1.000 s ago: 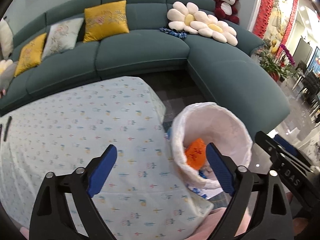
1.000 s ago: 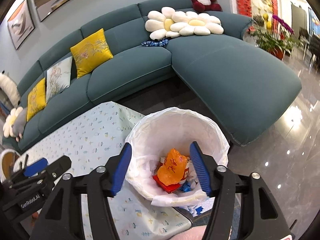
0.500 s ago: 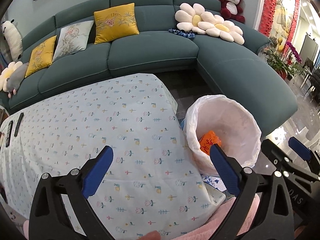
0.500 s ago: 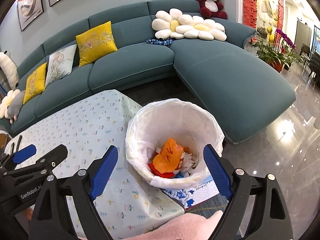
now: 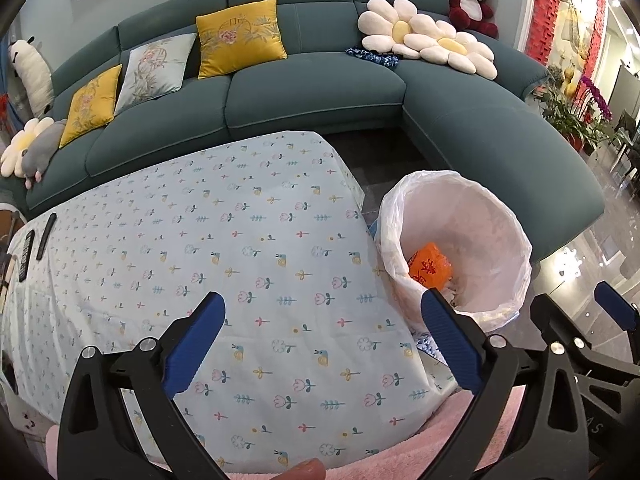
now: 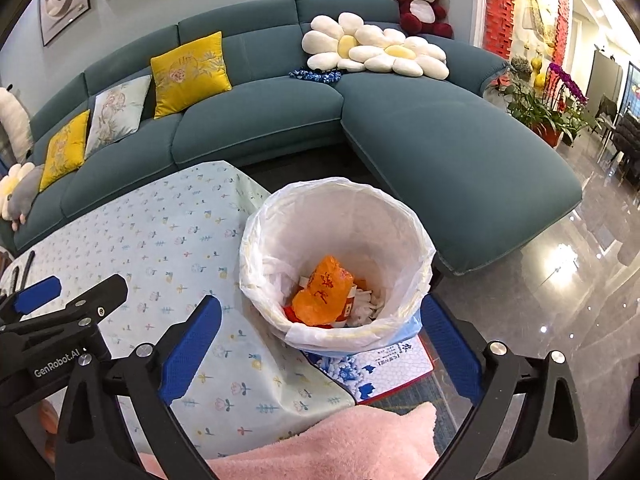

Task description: Collect trash

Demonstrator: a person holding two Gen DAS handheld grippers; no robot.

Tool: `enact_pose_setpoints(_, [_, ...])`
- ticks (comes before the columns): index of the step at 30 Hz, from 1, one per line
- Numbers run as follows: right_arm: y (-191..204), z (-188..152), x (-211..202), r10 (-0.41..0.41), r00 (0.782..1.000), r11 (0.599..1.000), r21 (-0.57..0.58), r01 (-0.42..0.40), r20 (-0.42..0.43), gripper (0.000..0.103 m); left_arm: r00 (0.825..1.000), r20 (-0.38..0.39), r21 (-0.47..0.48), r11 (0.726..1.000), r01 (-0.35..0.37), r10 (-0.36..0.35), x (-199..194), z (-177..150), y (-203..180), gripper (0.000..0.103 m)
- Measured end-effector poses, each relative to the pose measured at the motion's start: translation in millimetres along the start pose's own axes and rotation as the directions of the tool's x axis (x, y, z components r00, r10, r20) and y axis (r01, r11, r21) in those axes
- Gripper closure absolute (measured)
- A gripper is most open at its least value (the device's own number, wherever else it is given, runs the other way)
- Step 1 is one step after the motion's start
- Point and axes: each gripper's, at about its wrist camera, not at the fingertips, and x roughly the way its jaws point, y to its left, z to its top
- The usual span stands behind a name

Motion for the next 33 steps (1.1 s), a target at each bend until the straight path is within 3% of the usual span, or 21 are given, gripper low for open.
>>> enact_pose_setpoints(33, [-6.9,-17.3,6.1,-0.023,0.999,1.000,0.013,0.024,-0.034,0.007,0.999,-0.028,0.029,0.999,-0.021,0.022,4.3,-11.5,-10.2,0.009])
